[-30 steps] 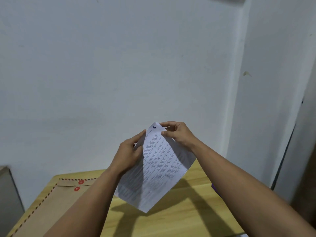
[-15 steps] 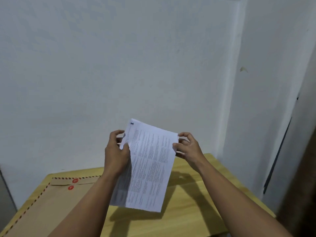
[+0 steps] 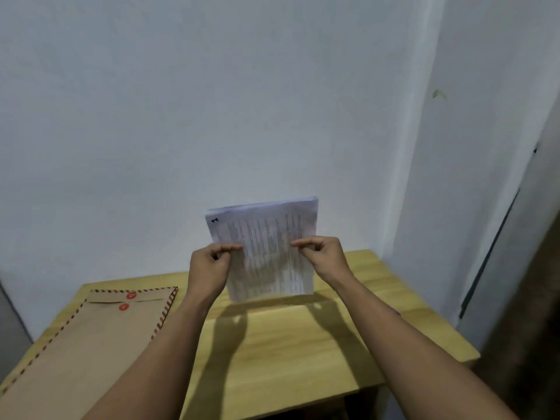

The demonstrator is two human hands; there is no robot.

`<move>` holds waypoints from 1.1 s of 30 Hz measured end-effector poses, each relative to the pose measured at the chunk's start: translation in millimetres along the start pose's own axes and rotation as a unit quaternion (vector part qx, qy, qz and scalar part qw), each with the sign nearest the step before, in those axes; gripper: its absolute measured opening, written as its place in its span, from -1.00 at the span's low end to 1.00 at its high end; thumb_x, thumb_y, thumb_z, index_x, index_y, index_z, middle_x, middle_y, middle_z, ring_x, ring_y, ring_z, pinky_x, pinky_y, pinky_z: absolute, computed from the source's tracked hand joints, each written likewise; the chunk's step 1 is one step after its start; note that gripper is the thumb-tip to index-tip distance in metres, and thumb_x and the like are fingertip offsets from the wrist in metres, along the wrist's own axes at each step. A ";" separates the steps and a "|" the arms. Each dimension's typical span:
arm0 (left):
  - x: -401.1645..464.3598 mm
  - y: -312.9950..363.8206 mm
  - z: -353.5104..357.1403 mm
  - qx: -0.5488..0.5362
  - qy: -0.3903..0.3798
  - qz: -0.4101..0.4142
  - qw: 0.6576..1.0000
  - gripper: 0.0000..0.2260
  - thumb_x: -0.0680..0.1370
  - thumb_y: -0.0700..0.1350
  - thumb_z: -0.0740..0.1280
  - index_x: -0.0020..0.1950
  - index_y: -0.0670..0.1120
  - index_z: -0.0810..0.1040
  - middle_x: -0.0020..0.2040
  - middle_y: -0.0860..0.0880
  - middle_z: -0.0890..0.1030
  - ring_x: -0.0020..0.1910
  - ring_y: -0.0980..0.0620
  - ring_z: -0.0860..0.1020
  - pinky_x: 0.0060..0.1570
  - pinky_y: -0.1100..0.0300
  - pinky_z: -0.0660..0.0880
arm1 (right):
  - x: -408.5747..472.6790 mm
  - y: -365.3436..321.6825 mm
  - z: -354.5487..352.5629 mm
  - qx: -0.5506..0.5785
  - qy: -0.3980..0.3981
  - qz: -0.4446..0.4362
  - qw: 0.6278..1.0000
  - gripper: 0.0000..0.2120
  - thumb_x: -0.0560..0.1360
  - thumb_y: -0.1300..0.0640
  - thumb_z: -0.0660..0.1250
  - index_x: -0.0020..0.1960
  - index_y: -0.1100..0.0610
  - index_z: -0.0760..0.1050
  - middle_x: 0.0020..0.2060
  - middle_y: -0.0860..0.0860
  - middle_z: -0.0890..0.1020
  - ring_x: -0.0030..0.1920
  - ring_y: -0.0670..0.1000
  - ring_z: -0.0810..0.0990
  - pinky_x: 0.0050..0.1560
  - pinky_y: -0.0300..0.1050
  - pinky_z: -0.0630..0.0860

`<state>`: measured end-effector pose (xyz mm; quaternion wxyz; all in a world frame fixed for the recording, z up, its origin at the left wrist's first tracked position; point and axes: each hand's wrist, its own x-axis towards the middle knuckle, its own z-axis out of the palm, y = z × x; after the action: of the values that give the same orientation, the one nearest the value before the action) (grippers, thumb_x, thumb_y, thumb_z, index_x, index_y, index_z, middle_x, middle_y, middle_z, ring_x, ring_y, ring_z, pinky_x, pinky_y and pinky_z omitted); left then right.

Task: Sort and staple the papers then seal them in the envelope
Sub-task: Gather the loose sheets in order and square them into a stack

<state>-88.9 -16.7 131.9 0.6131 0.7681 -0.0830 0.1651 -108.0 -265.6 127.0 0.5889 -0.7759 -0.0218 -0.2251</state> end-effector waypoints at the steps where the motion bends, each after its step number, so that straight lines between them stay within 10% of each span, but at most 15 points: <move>1: -1.7 -6.7 2.3 0.013 -0.006 -0.007 1.000 -0.68 0.64 -0.32 0.23 0.00 -0.04 0.76 0.03 0.08 0.68 -0.06 0.31 0.57 -0.09 0.30 0.54 | -2.3 6.3 1.7 -0.010 0.001 0.005 1.000 -0.64 0.56 0.42 0.37 -0.10 -0.01 0.75 -0.06 -0.02 0.77 0.07 -0.10 0.71 0.06 -0.39 0.57; 7: -13.7 -30.6 16.2 0.026 -0.041 -0.062 0.997 -0.76 0.63 -0.29 0.29 0.01 -0.10 0.75 -0.03 0.03 0.73 -0.01 0.21 0.65 0.18 0.08 0.59 | -15.2 42.1 9.7 -0.043 -0.020 0.066 0.997 -0.58 0.52 0.48 0.28 -0.09 0.03 0.76 -0.15 -0.10 0.76 -0.06 -0.03 0.76 0.06 -0.16 0.68; 11: -9.6 -25.3 20.2 0.039 -0.015 -0.043 0.998 -0.72 0.59 -0.35 0.26 -0.02 -0.09 0.74 -0.06 0.07 0.72 -0.15 0.33 0.63 0.07 0.16 0.58 | -13.3 33.2 11.2 -0.032 -0.008 0.047 0.998 -0.62 0.53 0.47 0.28 -0.03 0.09 0.76 -0.08 -0.06 0.75 -0.05 -0.17 0.72 0.05 -0.29 0.59; 16: -11.3 -38.6 21.4 0.066 -0.035 -0.061 0.995 -0.72 0.63 -0.29 0.25 0.02 -0.06 0.74 -0.02 0.05 0.67 -0.18 0.07 0.62 -0.13 -0.03 0.66 | -16.4 48.3 9.0 -0.056 -0.040 0.070 0.995 -0.58 0.55 0.44 0.30 -0.07 -0.05 0.74 -0.01 -0.04 0.76 0.04 0.05 0.74 0.17 0.09 0.62; 22: -8.7 -33.5 21.7 0.050 -0.016 -0.054 0.997 -0.68 0.60 -0.37 0.22 -0.03 -0.09 0.73 -0.07 0.09 0.71 -0.34 0.33 0.58 -0.27 0.39 0.47 | -15.6 44.1 7.6 -0.038 -0.042 0.064 0.996 -0.67 0.56 0.48 0.29 0.04 0.18 0.75 -0.10 -0.10 0.74 -0.07 -0.35 0.68 0.00 -0.46 0.52; 28: -19.1 -50.7 16.7 0.045 -0.052 -0.076 0.995 -0.73 0.63 -0.33 0.25 0.00 -0.10 0.74 -0.01 0.04 0.73 0.05 0.21 0.63 0.20 0.17 0.53 | -27.5 59.1 6.0 -0.061 -0.099 0.100 0.988 -0.68 0.61 0.43 0.27 0.13 0.17 0.74 0.05 -0.03 0.76 0.11 -0.23 0.68 0.27 -0.31 0.55; 33: -7.4 -29.3 7.0 0.066 -0.033 -0.044 0.996 -0.70 0.58 -0.35 0.24 -0.06 -0.07 0.73 -0.06 0.14 0.69 0.00 0.28 0.59 0.06 0.24 0.52 | -16.5 36.2 -1.3 0.004 -0.097 0.112 0.989 -0.72 0.59 0.36 0.35 0.13 0.08 0.74 0.00 -0.14 0.75 -0.03 -0.21 0.69 0.00 -0.31 0.61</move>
<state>-85.0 -17.3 101.1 0.5648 0.8148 -0.0581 0.1176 -112.4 -274.0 88.4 0.6090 -0.7890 0.0070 -0.0817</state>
